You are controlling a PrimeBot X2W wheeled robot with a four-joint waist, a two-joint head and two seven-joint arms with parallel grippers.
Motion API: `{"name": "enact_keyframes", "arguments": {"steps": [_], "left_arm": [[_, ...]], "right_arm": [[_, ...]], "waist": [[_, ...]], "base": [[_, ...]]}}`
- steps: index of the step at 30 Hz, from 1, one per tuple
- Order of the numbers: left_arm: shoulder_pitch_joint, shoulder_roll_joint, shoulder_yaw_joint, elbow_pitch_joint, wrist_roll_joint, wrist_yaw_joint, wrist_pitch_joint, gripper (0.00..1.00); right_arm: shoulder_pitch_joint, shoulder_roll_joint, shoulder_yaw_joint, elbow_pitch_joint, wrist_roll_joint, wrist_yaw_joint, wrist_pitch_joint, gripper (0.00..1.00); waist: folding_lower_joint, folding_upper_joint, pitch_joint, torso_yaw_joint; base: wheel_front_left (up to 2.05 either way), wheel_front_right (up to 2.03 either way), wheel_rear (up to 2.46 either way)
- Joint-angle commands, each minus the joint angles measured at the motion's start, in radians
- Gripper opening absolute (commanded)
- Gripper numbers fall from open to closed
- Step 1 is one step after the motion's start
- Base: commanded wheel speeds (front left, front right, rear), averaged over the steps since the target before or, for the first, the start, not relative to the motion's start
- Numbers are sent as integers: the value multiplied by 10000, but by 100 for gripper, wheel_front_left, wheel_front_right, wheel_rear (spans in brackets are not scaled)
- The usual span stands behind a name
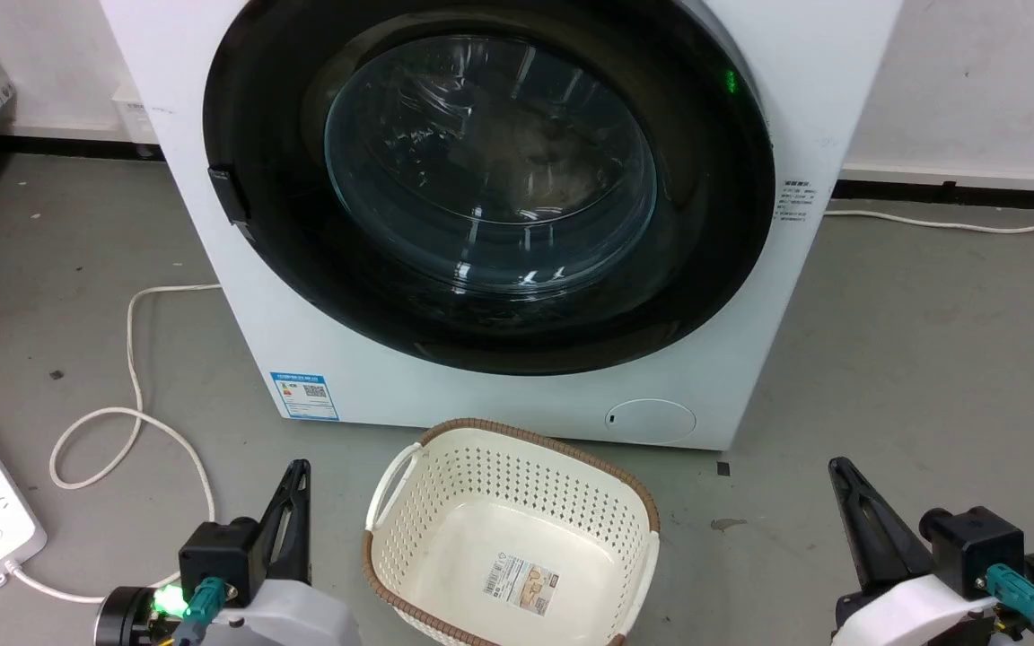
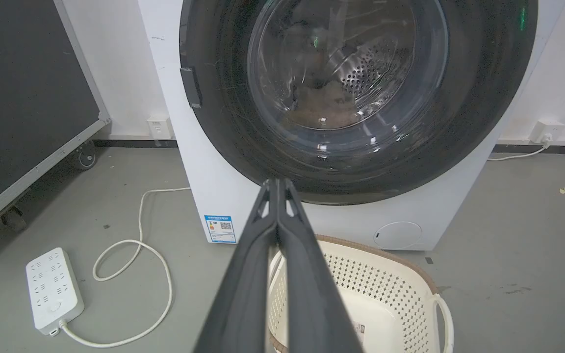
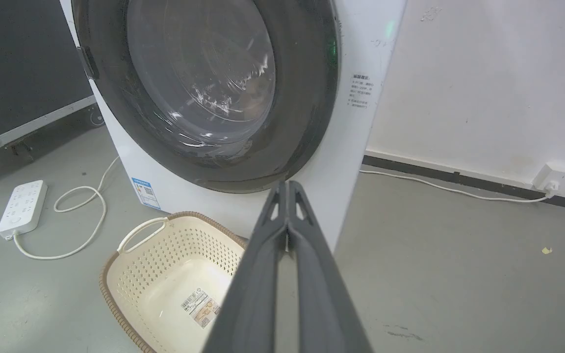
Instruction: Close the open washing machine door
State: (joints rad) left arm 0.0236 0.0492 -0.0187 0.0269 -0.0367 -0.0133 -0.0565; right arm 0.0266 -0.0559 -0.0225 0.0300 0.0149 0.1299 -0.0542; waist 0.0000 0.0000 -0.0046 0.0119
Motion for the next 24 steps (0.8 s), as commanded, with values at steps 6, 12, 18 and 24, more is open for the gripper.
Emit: {"name": "enact_keyframes", "arguments": {"steps": [6,12,18,24], "left_arm": [[-161,9,60,-94,131,63,146,0],[-183,9,97,-145,200,84,269,0],[-205,10,135,-197,269,104,391,0],[-236,10,187,-269,367,133,565,0]], "right_arm": [[-169,47,68,-121,-89,7,120,0],[-198,50,114,-174,-107,7,244,0],[-226,53,160,-226,-124,7,367,0],[-266,57,225,-300,-149,8,542,0]], "waist": [[0,0,9,-25],[0,0,20,-52],[0,0,31,-80],[0,0,46,-119]], "base": [[0,0,0],[0,0,0],[0,0,0],[0,0,0]]}}
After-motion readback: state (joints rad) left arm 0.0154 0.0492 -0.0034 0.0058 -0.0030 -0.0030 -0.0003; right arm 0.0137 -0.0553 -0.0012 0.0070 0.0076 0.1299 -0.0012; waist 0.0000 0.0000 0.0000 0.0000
